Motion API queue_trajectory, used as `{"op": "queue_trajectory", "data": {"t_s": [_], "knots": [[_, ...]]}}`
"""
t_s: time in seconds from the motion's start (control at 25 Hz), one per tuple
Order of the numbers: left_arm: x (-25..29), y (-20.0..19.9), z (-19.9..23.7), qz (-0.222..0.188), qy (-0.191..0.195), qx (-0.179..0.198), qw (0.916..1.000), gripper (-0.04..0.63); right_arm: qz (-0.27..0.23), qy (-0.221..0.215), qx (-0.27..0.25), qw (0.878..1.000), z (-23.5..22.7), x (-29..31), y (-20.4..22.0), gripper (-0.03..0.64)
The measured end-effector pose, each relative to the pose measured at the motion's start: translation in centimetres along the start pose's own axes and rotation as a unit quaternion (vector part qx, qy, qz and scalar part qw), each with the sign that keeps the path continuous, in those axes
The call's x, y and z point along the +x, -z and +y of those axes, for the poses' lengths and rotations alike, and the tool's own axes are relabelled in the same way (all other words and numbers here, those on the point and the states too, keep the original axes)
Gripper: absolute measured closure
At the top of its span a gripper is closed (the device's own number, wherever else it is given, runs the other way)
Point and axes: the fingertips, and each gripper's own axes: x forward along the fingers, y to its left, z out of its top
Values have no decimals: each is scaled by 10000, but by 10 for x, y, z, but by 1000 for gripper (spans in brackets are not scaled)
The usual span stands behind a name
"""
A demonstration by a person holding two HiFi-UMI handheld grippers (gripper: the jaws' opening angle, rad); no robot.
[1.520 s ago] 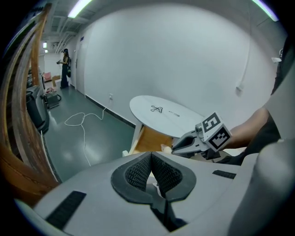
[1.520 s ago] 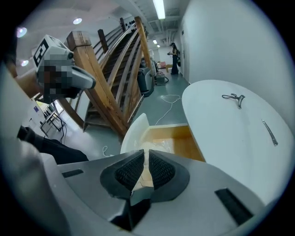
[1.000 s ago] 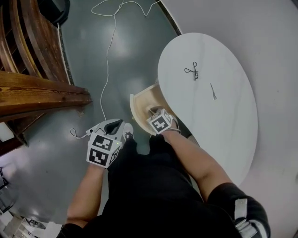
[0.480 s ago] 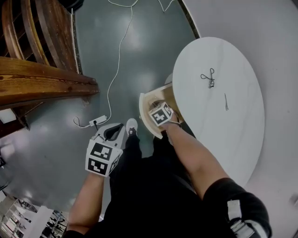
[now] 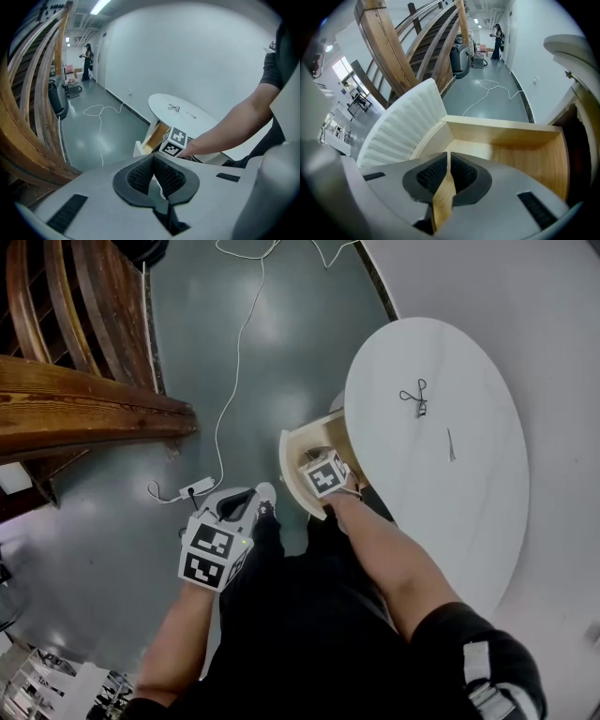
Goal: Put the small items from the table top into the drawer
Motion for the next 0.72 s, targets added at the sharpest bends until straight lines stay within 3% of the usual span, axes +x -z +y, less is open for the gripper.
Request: {"op": "queue_trajectory", "data": {"t_s": [0.12,0.32,0.72], "knots": [[-1,-12,-1,-126,56,110,9998,580,-139,-99,236,9996,10,-21,3,594],[-5,-35,-3,-477,77,413,9980,580,-872,-215,323,9954,27,-81,-18,607],[-16,-76,-23,-994,574,803,9901,580,-2188,-188,569,9739,43,-209,-62,609]]}}
